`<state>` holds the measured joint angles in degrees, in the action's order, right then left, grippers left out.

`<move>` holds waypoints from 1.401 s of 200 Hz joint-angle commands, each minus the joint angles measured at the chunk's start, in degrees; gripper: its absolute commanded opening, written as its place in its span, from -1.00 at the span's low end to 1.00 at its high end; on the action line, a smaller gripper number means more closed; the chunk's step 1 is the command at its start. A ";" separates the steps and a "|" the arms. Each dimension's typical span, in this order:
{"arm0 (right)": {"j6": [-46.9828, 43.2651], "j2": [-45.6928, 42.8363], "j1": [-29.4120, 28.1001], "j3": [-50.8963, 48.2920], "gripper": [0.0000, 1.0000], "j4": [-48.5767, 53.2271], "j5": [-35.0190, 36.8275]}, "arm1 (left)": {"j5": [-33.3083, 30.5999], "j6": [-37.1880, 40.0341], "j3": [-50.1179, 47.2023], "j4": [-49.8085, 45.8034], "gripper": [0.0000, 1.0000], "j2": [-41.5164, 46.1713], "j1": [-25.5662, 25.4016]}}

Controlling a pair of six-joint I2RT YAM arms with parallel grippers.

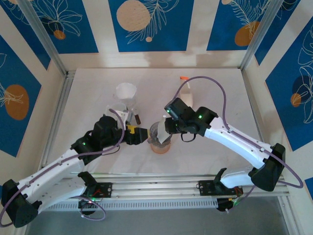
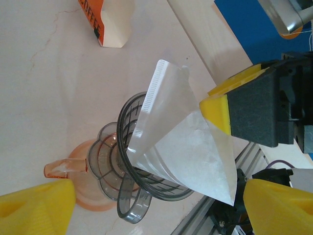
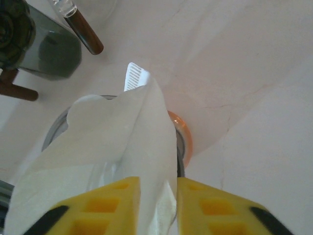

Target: Place the coffee filter in the dripper

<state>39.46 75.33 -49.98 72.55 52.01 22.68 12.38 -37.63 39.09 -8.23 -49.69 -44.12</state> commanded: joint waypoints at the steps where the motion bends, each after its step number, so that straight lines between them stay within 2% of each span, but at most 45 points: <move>1: -0.58 -0.24 -0.79 -0.09 -0.75 -0.10 -0.45 | -0.61 -0.72 1.84 -0.64 0.79 0.89 -0.25; 19: -2.11 0.29 -1.17 1.19 -1.00 0.82 0.89 | -0.34 -0.61 2.11 -0.65 0.79 0.69 -0.18; 104: -9.58 10.04 -5.82 11.85 -1.00 11.19 11.03 | -0.96 -0.01 3.09 -1.52 0.81 -0.73 -0.09; 167: -10.02 13.41 -7.63 12.14 -1.00 11.53 12.42 | -0.20 0.14 2.58 0.67 0.87 -4.33 -0.01; 211: -10.27 14.49 -7.90 12.11 -1.00 12.06 13.19 | -0.34 0.03 1.67 1.50 0.67 -7.05 0.08; 280: -10.31 15.70 -8.45 12.31 -1.00 12.15 13.62 | 0.33 0.01 0.46 2.87 0.53 -10.82 0.04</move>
<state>29.58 89.95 -57.80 83.26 62.85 35.24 11.99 -37.60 40.12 -7.49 -59.83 -44.12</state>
